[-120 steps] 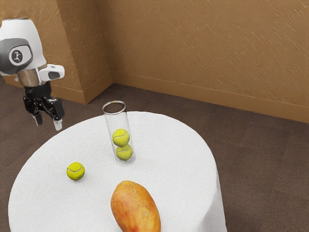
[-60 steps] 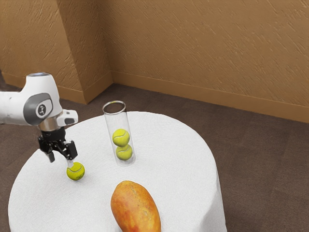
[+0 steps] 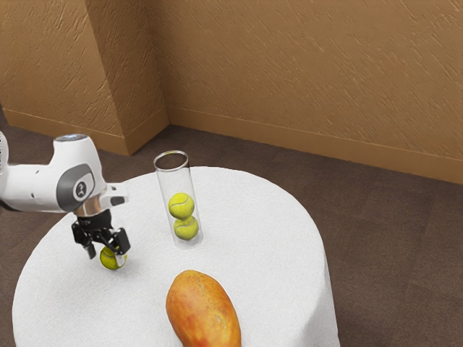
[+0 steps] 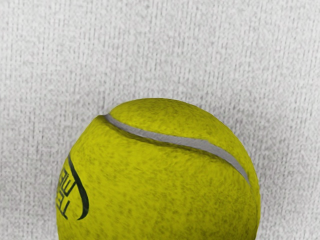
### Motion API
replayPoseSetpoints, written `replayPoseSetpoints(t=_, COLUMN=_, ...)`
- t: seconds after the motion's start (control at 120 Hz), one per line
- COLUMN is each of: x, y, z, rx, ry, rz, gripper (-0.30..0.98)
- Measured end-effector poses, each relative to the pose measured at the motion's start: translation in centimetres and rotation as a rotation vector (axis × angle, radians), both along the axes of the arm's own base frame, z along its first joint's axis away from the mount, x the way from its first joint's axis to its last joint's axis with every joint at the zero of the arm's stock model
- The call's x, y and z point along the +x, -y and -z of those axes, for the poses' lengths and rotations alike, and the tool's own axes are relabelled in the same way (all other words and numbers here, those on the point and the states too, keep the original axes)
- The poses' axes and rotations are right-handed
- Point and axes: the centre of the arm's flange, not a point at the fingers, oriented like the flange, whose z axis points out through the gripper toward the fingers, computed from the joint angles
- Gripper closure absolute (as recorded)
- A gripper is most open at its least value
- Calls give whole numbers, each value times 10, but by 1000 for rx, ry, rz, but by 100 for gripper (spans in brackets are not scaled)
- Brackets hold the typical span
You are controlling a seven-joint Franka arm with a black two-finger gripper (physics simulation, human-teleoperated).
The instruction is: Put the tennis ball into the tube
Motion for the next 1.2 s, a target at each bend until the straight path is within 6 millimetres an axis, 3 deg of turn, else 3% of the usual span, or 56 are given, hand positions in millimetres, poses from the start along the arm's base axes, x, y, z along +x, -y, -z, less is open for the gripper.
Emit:
replayPoseSetpoints(t=0.475, x=13, y=0, z=18, rx=12, ry=49, rz=-7, gripper=2)
replayPoseSetpoints(t=0.908, x=14, y=-3, z=10, rx=12, ry=78, rz=-7, gripper=38)
replayPoseSetpoints(t=1.008, x=16, y=-1, z=-4, rx=12, ry=101, rz=-4, gripper=47)
replayPoseSetpoints(t=1.075, x=18, y=2, z=-24, rx=10, ry=133, rz=3, gripper=55)
replayPoseSetpoints(t=1.142, x=25, y=1, z=-58, rx=23, ry=181, rz=22, gripper=62)
replayPoseSetpoints(t=1.2, x=47, y=-4, z=-103, rx=57, ry=232, rz=44, gripper=63)
